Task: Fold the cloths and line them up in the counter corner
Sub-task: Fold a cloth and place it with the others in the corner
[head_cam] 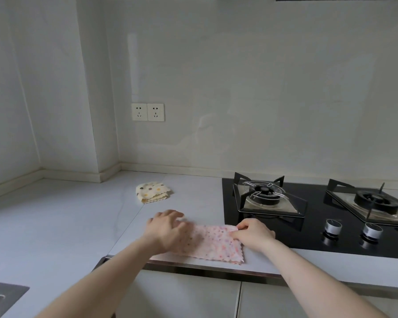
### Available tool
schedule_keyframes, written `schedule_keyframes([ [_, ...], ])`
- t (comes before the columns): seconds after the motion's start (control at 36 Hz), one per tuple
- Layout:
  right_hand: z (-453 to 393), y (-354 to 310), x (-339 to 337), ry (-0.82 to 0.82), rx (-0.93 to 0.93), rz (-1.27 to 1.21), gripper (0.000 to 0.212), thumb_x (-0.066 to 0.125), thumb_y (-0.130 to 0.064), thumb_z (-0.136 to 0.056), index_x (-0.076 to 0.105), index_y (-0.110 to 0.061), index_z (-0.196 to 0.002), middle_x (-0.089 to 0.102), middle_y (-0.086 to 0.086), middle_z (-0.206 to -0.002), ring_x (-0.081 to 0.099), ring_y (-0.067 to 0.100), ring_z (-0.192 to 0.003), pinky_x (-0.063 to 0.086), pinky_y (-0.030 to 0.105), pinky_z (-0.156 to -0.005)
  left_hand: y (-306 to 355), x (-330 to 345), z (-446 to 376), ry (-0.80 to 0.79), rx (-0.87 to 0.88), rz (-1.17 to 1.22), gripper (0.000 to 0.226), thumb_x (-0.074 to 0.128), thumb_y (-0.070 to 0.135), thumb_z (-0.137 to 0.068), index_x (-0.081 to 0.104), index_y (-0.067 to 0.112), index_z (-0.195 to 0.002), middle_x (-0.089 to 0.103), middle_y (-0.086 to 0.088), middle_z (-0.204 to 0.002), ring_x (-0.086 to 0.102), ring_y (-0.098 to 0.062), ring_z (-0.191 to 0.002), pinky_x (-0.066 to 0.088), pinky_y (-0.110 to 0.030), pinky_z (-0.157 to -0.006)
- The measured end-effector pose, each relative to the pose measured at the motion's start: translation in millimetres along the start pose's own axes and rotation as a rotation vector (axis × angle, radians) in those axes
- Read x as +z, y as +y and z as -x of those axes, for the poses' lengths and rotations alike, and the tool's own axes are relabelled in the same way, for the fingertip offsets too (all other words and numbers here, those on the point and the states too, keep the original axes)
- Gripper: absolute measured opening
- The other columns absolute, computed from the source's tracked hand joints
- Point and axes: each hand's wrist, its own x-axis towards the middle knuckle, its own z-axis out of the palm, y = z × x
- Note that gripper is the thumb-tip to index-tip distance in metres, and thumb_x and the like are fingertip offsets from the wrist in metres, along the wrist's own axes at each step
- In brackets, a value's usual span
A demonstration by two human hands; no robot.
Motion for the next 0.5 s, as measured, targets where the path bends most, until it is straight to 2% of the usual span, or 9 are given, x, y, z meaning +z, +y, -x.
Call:
schedule_keyframes([
  [0.11,-8,4,-1,-0.015,0.038,-0.110,0.009,0.064,-0.040,-0.085,0.065,-0.037,-0.094,0.066,-0.016,-0.097,0.058,0.014,-0.104,0.037,0.044,-0.108,-36,9,-5,0.024,-0.125,0.003,0.060,0.034,0.062,-0.094,0.047,0.034,-0.145,0.039,0.008,-0.157,0.033,-0.020,-0.144,0.024,-0.041,-0.116],
  [0.25,-16,8,-5,0.004,0.067,-0.276,0.010,0.059,-0.033,-0.086,0.064,-0.029,-0.094,0.066,-0.006,-0.098,0.061,0.018,-0.101,0.044,0.051,-0.105,-50,20,-7,0.058,-0.102,-0.002,0.048,0.040,0.059,-0.096,0.051,0.038,-0.138,0.041,0.015,-0.155,0.031,-0.016,-0.145,0.021,-0.038,-0.117],
  [0.31,-15,7,-7,0.040,0.081,-0.347,0.011,0.061,-0.030,-0.087,0.064,-0.027,-0.097,0.065,-0.005,-0.101,0.060,0.016,-0.099,0.048,0.046,-0.100,-48,20,-9,0.061,-0.090,-0.011,0.051,0.041,0.062,-0.094,0.050,0.038,-0.138,0.040,0.015,-0.155,0.031,-0.016,-0.145,0.020,-0.038,-0.118],
  [0.36,-15,6,-10,0.067,0.092,-0.431,0.010,0.063,-0.025,-0.090,0.064,-0.023,-0.100,0.064,-0.002,-0.104,0.058,0.014,-0.096,0.049,0.037,-0.087,-48,21,-9,0.068,-0.085,-0.016,0.054,0.043,0.064,-0.092,0.050,0.039,-0.139,0.040,0.016,-0.155,0.031,-0.016,-0.145,0.020,-0.039,-0.118],
  [0.42,-16,3,-14,0.091,0.090,-0.492,0.012,0.066,-0.022,-0.089,0.063,-0.019,-0.100,0.064,0.002,-0.104,0.059,0.016,-0.095,0.047,0.033,-0.078,-49,22,-8,0.070,-0.082,-0.013,0.055,0.044,0.065,-0.091,0.050,0.039,-0.138,0.041,0.016,-0.155,0.031,-0.016,-0.145,0.020,-0.039,-0.117],
  [0.5,-18,-6,-19,0.106,0.080,-0.552,0.018,0.071,-0.020,-0.084,0.062,-0.019,-0.100,0.065,0.005,-0.104,0.062,0.023,-0.099,0.052,0.036,-0.081,-48,23,-7,0.067,-0.070,-0.002,0.057,0.043,0.066,-0.089,0.050,0.039,-0.139,0.041,0.015,-0.155,0.031,-0.016,-0.145,0.020,-0.040,-0.118],
])
